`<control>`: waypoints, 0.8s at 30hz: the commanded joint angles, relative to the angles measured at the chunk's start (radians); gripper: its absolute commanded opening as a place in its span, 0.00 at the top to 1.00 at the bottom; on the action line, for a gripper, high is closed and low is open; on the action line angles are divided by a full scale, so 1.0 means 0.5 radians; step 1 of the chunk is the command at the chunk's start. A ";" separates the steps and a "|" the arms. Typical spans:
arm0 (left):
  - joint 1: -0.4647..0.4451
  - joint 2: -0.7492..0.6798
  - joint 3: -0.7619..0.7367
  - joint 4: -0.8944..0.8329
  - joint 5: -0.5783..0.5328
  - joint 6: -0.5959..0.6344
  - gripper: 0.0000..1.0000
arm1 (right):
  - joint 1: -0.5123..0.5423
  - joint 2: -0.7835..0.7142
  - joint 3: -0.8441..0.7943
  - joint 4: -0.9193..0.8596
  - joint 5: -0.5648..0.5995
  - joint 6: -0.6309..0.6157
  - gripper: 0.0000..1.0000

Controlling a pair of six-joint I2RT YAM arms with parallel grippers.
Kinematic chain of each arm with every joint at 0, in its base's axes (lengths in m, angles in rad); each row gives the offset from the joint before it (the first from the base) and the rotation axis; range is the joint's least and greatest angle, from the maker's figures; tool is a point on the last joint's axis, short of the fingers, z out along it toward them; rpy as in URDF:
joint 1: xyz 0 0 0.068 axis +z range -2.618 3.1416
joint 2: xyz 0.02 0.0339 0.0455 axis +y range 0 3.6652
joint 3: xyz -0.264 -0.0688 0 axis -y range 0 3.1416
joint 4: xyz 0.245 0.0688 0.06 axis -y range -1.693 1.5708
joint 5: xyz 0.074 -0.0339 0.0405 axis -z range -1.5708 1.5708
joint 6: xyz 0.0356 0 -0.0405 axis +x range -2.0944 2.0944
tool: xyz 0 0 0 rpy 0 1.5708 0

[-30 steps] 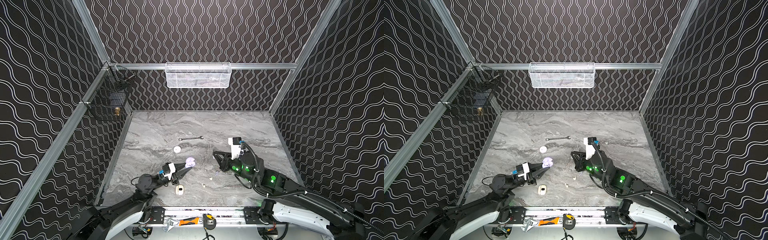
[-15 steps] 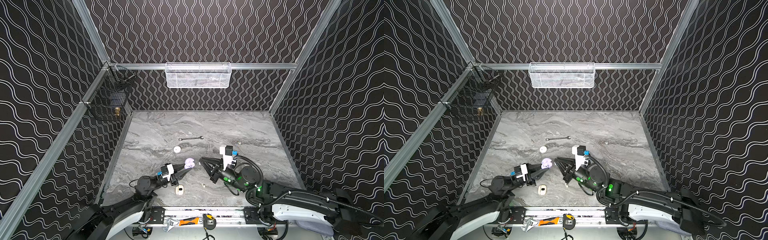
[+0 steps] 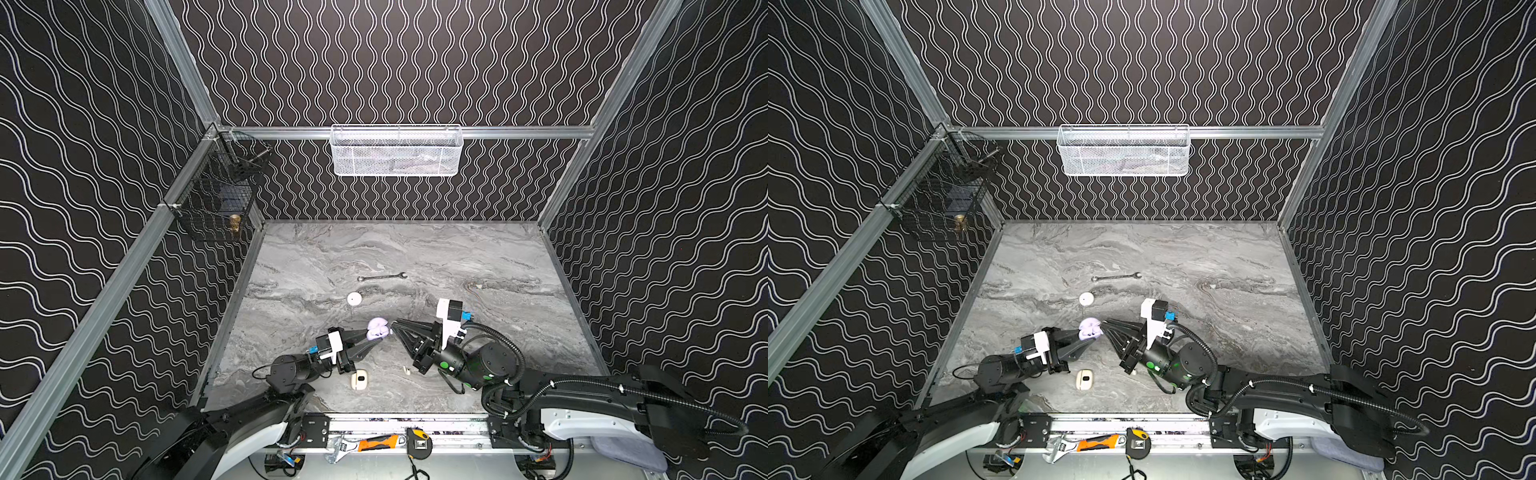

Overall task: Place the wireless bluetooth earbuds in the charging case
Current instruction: 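Carry the purple earbud over the open purple case held by the left gripper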

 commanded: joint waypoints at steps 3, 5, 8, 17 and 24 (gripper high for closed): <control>0.002 -0.014 -0.010 0.087 0.028 -0.033 1.00 | 0.002 0.112 0.030 0.274 -0.005 -0.026 0.98; 0.000 -0.014 -0.010 0.087 0.026 -0.037 1.00 | 0.002 0.158 0.034 0.329 -0.004 -0.024 0.98; -0.001 -0.020 -0.010 0.087 0.026 -0.042 1.00 | 0.003 0.207 0.047 0.372 -0.016 -0.026 0.98; -0.002 -0.051 -0.011 0.088 0.014 -0.061 1.00 | 0.007 0.294 0.026 0.479 -0.001 -0.026 0.99; -0.002 -0.064 -0.012 0.087 0.005 -0.067 1.00 | 0.018 0.345 0.031 0.507 0.012 -0.027 1.00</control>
